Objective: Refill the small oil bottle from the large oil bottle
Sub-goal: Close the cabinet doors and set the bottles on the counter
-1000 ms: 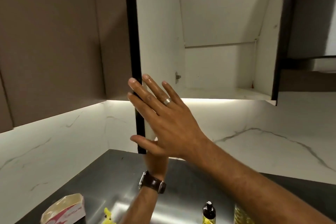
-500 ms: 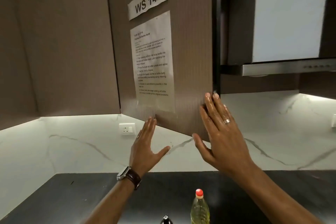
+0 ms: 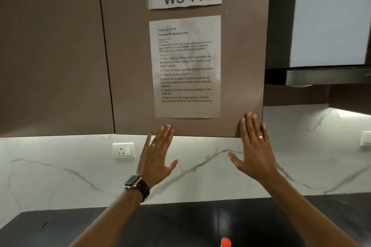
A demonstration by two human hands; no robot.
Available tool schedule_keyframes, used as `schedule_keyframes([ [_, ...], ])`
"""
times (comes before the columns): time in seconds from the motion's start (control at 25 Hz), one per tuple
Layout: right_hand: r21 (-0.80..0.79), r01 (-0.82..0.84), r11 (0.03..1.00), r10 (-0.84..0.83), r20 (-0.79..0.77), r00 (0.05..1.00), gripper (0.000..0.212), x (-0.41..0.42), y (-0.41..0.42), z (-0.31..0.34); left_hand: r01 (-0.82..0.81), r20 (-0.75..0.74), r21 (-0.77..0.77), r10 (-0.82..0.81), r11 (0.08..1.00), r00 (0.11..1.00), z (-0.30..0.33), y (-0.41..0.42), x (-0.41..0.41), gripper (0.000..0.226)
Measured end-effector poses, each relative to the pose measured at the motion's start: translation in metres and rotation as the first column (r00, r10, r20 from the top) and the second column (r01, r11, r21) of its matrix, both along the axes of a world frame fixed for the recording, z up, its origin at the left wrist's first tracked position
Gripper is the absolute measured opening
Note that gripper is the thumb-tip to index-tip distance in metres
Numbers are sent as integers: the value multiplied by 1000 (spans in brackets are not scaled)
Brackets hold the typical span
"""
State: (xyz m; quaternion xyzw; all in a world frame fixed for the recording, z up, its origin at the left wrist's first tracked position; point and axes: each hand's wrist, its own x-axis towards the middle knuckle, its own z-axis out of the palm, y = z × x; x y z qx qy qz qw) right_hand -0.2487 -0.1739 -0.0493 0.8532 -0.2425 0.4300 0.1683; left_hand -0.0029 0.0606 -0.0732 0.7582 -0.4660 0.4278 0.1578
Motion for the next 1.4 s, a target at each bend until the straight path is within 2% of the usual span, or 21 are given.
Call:
schedule_keyframes([
  [0.24, 149, -4, 989, 4, -5, 1000, 118, 44, -25, -17, 14, 65, -4, -14, 1000, 998, -6, -14, 28, 110],
  [0.56, 173, -84, 981, 84, 8, 996, 112, 61, -52, -19, 14, 43, -46, -12, 999, 999, -10, -27, 29, 107],
  [0.72, 104, -163, 981, 160, 34, 986, 106, 57, -64, -21, 40, -24, -97, -42, 995, 999, -9, -33, 23, 105],
  [0.84, 156, -204, 966, 201, 35, 979, 108, 44, -60, -27, 88, -192, -182, -123, 979, 974, -26, -30, -1, 106],
  [0.96, 302, -202, 932, 218, -20, 976, 107, 27, -44, -52, 150, -449, -217, -235, 965, 862, -83, -23, -45, 108],
  [1.04, 417, -217, 883, 263, -57, 963, 98, 11, -24, -79, 180, -648, -255, -306, 950, 697, -133, -18, -80, 104],
  [1.16, 556, -153, 817, 280, -150, 948, 57, -21, 17, -117, 196, -807, -327, -381, 925, 451, -201, -11, -134, 96],
  [1.2, 599, -96, 795, 275, -214, 937, 49, -30, 31, -127, 184, -841, -343, -389, 921, 376, -219, -10, -150, 94],
  [1.28, 610, 20, 792, 256, -362, 896, 64, -38, 54, -145, 149, -892, -331, -360, 932, 274, -244, -13, -176, 96],
  [1.4, 498, 151, 854, 161, -529, 833, 85, -32, 75, -166, 119, -932, -252, -274, 960, 237, -262, -29, -196, 96],
])
